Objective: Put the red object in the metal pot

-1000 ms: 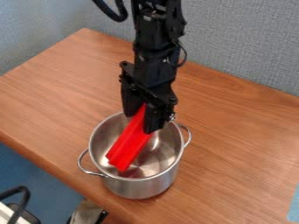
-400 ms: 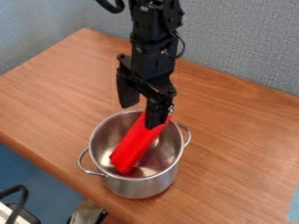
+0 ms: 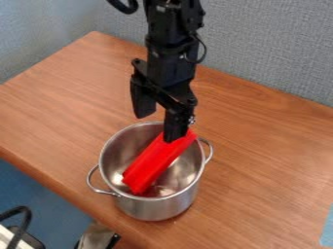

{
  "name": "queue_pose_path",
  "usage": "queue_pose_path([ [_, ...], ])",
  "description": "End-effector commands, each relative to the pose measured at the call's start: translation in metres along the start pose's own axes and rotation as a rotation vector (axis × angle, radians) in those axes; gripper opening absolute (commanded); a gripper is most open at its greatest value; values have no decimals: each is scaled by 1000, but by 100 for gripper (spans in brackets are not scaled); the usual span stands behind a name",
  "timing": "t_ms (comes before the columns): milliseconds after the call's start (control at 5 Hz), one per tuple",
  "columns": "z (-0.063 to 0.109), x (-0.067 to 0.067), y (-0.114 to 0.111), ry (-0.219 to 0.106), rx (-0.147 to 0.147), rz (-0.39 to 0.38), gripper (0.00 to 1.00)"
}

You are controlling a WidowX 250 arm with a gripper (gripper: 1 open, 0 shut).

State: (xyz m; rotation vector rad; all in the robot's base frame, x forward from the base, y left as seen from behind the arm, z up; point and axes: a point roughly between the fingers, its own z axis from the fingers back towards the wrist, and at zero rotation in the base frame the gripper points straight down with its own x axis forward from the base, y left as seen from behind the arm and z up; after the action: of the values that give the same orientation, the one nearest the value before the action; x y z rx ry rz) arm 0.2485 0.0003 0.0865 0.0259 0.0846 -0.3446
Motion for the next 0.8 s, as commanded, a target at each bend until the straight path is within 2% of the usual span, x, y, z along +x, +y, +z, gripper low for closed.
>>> queue_pose_path([
  [0,3,5,4,-19,13,4,100],
  [600,-7,8,6,9,13,7,100],
])
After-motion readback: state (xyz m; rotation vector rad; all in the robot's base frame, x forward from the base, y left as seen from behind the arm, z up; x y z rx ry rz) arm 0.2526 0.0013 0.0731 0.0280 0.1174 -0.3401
